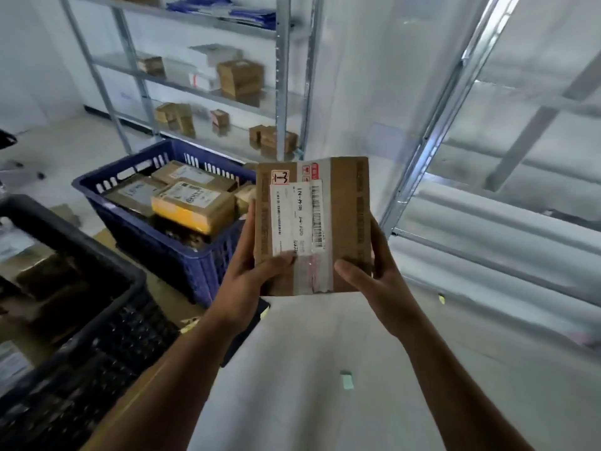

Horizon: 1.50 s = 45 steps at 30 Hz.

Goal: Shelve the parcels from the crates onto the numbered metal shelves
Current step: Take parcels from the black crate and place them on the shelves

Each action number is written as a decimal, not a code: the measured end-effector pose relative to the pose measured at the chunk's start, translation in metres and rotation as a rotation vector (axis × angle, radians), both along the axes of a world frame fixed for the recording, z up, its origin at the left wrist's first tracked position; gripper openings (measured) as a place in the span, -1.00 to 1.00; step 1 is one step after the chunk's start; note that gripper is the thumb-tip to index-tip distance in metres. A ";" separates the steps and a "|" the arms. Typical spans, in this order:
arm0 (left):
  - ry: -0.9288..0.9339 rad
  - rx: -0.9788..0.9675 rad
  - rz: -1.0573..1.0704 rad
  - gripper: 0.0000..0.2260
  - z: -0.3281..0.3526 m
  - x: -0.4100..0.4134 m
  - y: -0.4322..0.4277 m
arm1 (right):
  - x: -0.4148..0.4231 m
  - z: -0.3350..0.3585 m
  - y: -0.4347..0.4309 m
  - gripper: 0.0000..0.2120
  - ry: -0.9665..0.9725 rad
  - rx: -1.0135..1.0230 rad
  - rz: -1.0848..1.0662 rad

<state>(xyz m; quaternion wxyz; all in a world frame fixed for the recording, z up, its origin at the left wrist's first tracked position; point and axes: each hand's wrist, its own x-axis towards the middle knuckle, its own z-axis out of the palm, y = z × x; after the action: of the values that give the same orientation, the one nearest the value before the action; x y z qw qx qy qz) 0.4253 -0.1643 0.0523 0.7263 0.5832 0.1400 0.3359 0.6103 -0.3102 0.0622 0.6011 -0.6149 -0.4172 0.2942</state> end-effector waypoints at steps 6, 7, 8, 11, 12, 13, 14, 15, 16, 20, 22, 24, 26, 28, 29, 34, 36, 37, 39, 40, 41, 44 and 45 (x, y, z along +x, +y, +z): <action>0.145 0.064 -0.137 -0.24 0.001 0.084 -0.039 | 0.050 -0.019 -0.064 -0.19 0.057 0.058 -0.289; 0.157 0.098 -0.167 -0.29 0.003 0.093 -0.041 | 0.055 -0.022 -0.073 -0.19 0.076 0.071 -0.322; 0.171 0.143 -0.186 -0.33 0.005 0.101 -0.042 | 0.060 -0.025 -0.081 -0.20 0.086 0.084 -0.359; 0.330 0.382 -0.145 -0.43 0.009 0.121 -0.033 | 0.073 -0.029 -0.099 -0.25 0.095 0.112 -0.475; 0.408 0.523 -0.117 -0.44 0.009 0.127 -0.027 | 0.076 -0.029 -0.103 -0.26 0.105 0.126 -0.506; 0.469 0.673 -0.099 -0.44 0.008 0.133 -0.020 | 0.078 -0.029 -0.107 -0.26 0.109 0.134 -0.540; 0.504 0.811 -0.090 -0.44 0.007 0.140 -0.014 | 0.079 -0.027 -0.110 -0.26 0.105 0.139 -0.586; 0.529 0.920 -0.072 -0.45 0.006 0.146 -0.009 | 0.080 -0.024 -0.112 -0.24 0.100 0.140 -0.622; 0.555 1.000 -0.055 -0.45 0.005 0.152 -0.005 | 0.080 -0.022 -0.114 -0.23 0.094 0.144 -0.653; 0.566 1.210 -0.055 -0.42 0.006 0.175 0.011 | 0.073 -0.008 -0.116 -0.28 0.061 0.192 -0.769; 0.518 1.205 -0.080 -0.41 0.008 0.184 0.016 | 0.068 -0.004 -0.116 -0.30 0.073 0.218 -0.809; 0.491 1.217 -0.112 -0.39 0.010 0.190 0.018 | 0.062 -0.002 -0.117 -0.27 0.075 0.248 -0.829; 0.465 1.248 -0.140 -0.40 0.013 0.197 0.018 | 0.055 0.001 -0.120 -0.26 0.051 0.263 -0.854; 0.433 1.277 -0.164 -0.40 0.017 0.205 0.015 | 0.049 0.005 -0.124 -0.27 0.022 0.264 -0.895; 0.413 1.288 -0.175 -0.40 0.019 0.210 0.011 | 0.047 0.007 -0.127 -0.29 0.011 0.268 -0.917; 0.344 1.295 -0.249 -0.38 0.028 0.235 -0.021 | 0.041 0.009 -0.152 -0.29 -0.016 0.312 -0.994; 0.337 1.291 -0.269 -0.39 0.030 0.245 -0.040 | 0.042 0.009 -0.167 -0.27 -0.045 0.325 -1.001; 0.332 1.294 -0.279 -0.39 0.031 0.250 -0.051 | 0.044 0.009 -0.176 -0.27 -0.058 0.325 -1.008; 0.323 1.307 -0.298 -0.40 0.031 0.264 -0.071 | 0.051 0.008 -0.196 -0.25 -0.066 0.304 -1.033; 0.325 1.317 -0.299 -0.40 0.031 0.271 -0.081 | 0.056 0.007 -0.206 -0.24 -0.063 0.289 -1.041; 0.332 1.326 -0.294 -0.40 0.030 0.279 -0.090 | 0.062 0.005 -0.216 -0.22 -0.057 0.279 -1.044; 0.345 1.321 -0.285 -0.41 0.028 0.304 -0.121 | 0.084 0.001 -0.248 -0.19 -0.036 0.278 -1.062; 0.347 1.320 -0.289 -0.41 0.027 0.313 -0.132 | 0.093 -0.001 -0.259 -0.21 -0.037 0.283 -1.062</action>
<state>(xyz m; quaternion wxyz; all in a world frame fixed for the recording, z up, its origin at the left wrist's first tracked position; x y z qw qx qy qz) 0.7387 -0.2965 0.0798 0.2246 0.9606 -0.0583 0.1529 0.7033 -0.5692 0.0615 0.7364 -0.6591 -0.0956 -0.1193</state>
